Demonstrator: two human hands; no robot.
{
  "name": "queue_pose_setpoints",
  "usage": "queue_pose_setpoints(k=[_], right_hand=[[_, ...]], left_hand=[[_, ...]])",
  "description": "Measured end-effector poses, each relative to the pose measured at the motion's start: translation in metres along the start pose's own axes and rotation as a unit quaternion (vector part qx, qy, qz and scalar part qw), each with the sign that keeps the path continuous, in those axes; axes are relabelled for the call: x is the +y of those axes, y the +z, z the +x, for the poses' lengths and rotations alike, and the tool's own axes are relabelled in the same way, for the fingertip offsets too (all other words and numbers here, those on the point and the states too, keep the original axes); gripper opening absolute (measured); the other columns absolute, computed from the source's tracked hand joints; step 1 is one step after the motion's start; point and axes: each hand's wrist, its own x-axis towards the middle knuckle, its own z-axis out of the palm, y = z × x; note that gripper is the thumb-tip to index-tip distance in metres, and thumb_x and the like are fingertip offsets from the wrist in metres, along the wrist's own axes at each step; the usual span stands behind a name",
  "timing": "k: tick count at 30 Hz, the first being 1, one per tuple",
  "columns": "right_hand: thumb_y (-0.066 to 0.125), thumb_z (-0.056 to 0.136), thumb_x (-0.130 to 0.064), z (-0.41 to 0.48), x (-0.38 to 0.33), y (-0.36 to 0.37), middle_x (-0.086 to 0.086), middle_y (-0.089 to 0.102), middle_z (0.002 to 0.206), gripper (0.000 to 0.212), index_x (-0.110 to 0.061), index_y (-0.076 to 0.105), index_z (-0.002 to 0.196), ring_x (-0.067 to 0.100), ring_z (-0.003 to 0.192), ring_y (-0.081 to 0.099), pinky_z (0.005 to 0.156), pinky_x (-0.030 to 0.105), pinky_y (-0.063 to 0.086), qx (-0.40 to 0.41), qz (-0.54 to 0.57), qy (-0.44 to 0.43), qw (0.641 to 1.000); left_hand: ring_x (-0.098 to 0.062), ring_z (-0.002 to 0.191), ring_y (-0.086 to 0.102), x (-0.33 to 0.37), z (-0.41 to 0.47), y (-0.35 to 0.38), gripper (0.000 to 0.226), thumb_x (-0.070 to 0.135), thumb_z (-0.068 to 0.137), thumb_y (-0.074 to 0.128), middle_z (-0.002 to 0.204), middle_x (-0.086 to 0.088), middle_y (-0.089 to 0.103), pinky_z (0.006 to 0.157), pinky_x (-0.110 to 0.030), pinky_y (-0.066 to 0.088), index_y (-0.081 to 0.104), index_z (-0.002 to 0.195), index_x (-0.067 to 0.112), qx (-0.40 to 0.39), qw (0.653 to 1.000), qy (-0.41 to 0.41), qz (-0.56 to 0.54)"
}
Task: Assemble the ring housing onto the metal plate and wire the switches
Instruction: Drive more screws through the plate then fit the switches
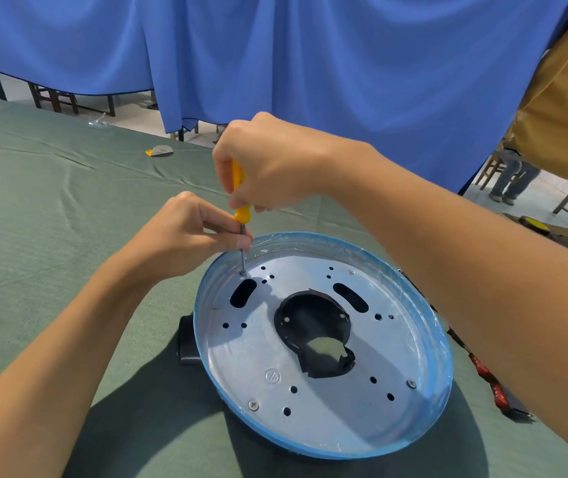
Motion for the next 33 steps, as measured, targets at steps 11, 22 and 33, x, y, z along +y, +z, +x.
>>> queue_pose_setpoints(k=[11, 22, 33], right_hand=[[0.056, 0.094, -0.036, 0.002, 0.002, 0.014, 0.000, 0.047, 0.073, 0.034, -0.020, 0.041, 0.069, 0.012, 0.054, 0.056, 0.042, 0.026, 0.041, 0.051, -0.008, 0.024, 0.998], [0.058, 0.091, -0.014, 0.000, 0.004, 0.016, 0.003, 0.050, 0.063, 0.031, -0.015, 0.040, 0.065, 0.013, 0.040, 0.061, 0.045, 0.023, 0.051, 0.040, 0.030, 0.058, 0.997], [0.071, 0.085, -0.018, -0.005, -0.002, -0.002, 0.003, 0.069, 0.082, 0.006, -0.018, 0.067, 0.090, 0.005, 0.056, 0.065, 0.052, 0.024, 0.055, -0.029, 0.005, 0.002, 1.000]], left_hand=[[0.007, 0.101, 0.065, -0.004, 0.002, 0.007, 0.007, 0.011, 0.078, 0.079, 0.089, 0.016, 0.076, 0.122, -0.038, 0.009, 0.081, 0.076, 0.018, -0.036, 0.999, 0.017, -0.005], [0.011, 0.096, 0.064, -0.003, 0.002, 0.010, 0.018, 0.017, 0.075, 0.082, 0.084, 0.023, 0.072, 0.121, -0.036, 0.010, 0.077, 0.074, 0.035, 0.003, 0.999, 0.031, 0.025], [0.010, 0.109, 0.061, -0.007, 0.002, 0.001, 0.009, 0.011, 0.085, 0.072, 0.098, 0.011, 0.076, 0.124, -0.043, 0.001, 0.080, 0.084, 0.016, -0.081, 0.995, 0.047, 0.027]])
